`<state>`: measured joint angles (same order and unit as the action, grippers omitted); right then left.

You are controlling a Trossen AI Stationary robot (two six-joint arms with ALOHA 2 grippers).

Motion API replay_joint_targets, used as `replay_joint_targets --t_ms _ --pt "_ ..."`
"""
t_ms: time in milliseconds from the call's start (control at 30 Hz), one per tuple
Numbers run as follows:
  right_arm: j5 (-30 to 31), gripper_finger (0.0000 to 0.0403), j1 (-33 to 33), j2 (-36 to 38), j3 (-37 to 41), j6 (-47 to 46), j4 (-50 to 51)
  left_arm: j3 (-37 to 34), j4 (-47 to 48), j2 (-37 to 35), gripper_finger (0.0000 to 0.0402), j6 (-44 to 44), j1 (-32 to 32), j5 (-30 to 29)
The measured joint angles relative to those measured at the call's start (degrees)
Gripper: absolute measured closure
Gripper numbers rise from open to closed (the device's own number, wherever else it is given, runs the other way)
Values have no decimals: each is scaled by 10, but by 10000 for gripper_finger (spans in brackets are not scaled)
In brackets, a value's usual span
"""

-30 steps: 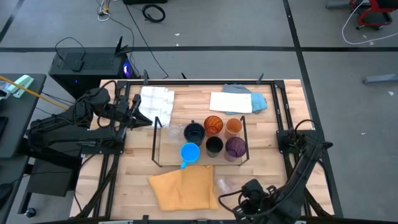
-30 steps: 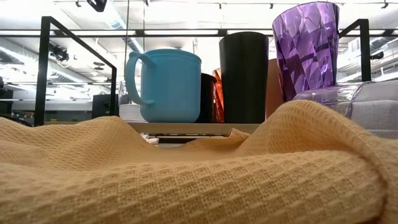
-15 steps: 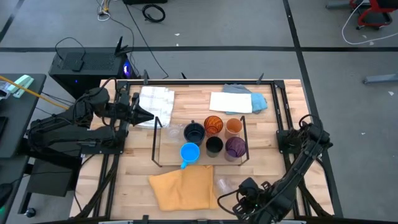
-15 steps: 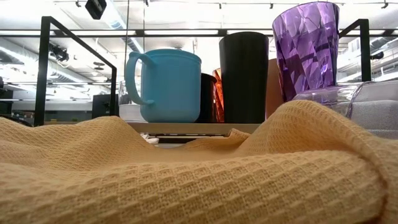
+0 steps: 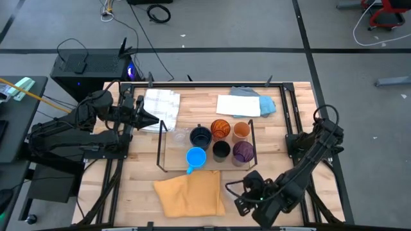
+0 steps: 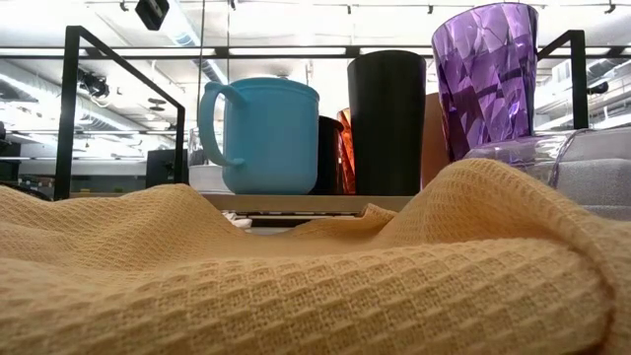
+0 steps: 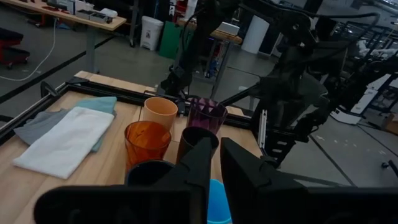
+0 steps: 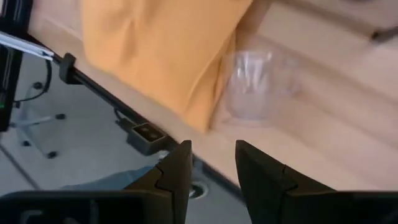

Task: Stack small to large cups/mugs on shelf
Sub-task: Put the transparent cup on the shelf aligned with the other transparent cup

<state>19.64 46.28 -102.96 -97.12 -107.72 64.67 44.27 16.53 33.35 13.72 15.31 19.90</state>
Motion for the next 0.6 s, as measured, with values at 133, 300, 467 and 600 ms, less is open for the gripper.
replay_joint_targets --t_ms 133,300,467,600 --pt "-31 272 -16 -6 0 -34 -29 0 0 0 354 -9 0 0" --pt "-48 261 -31 -18 0 -72 -19 0 1 0 356 -17 0 0" --pt "-49 258 -39 -20 0 -71 -17 0 1 0 362 -26 0 0" --pt "-50 261 -38 -20 0 -37 -32 0 1 0 360 -30 0 0"
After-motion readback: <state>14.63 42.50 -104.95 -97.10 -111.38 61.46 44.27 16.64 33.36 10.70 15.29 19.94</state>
